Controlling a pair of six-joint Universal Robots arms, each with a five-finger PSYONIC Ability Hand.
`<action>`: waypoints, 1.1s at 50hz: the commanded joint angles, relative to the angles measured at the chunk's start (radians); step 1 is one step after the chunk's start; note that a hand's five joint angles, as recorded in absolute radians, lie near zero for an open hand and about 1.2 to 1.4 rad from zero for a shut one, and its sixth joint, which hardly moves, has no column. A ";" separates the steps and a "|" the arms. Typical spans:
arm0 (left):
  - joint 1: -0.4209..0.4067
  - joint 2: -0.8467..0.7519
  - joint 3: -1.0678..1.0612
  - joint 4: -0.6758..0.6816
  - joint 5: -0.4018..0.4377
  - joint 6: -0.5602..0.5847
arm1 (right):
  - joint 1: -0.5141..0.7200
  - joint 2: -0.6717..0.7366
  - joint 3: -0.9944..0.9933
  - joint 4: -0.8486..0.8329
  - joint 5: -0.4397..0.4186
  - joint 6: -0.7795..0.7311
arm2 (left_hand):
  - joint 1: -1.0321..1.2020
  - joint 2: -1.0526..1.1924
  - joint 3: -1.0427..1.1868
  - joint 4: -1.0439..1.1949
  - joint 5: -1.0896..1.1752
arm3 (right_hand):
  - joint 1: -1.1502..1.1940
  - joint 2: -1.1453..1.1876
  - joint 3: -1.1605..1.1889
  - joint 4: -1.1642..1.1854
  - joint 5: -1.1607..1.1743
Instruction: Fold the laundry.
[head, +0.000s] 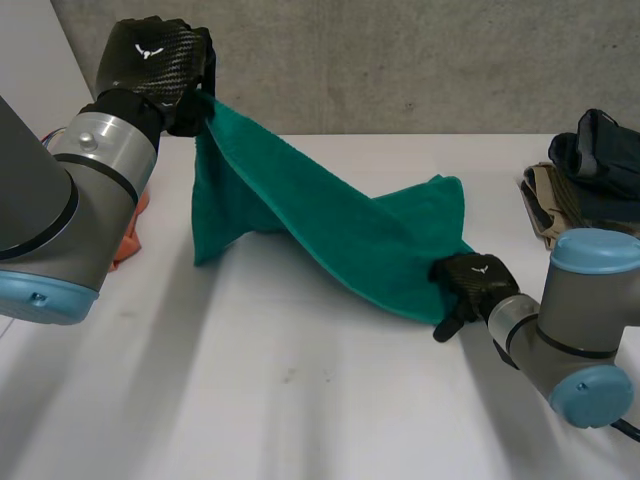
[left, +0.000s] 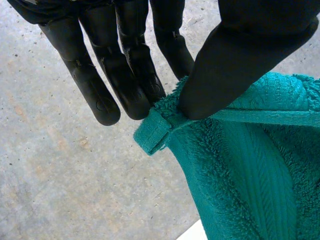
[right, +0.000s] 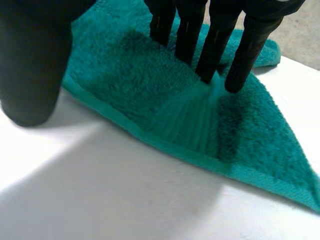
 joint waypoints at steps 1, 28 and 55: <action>0.010 -0.001 -0.002 0.000 0.000 0.000 | -0.015 0.013 -0.011 -0.040 -0.003 -0.068 | 0.263 0.197 0.202 0.195 0.230 | 0.163 0.167 0.170 0.169 0.235; 0.036 0.009 -0.014 -0.003 -0.002 0.002 | -0.076 0.105 -0.197 -0.046 0.014 -0.067 | 0.263 0.197 0.202 0.195 0.230 | 0.184 0.187 0.190 0.189 0.256; 0.073 0.009 -0.055 -0.032 -0.002 -0.015 | -0.121 0.163 -0.271 -0.032 0.052 -0.056 | 0.263 0.197 0.202 0.195 0.230 | 0.199 0.202 0.205 0.204 0.271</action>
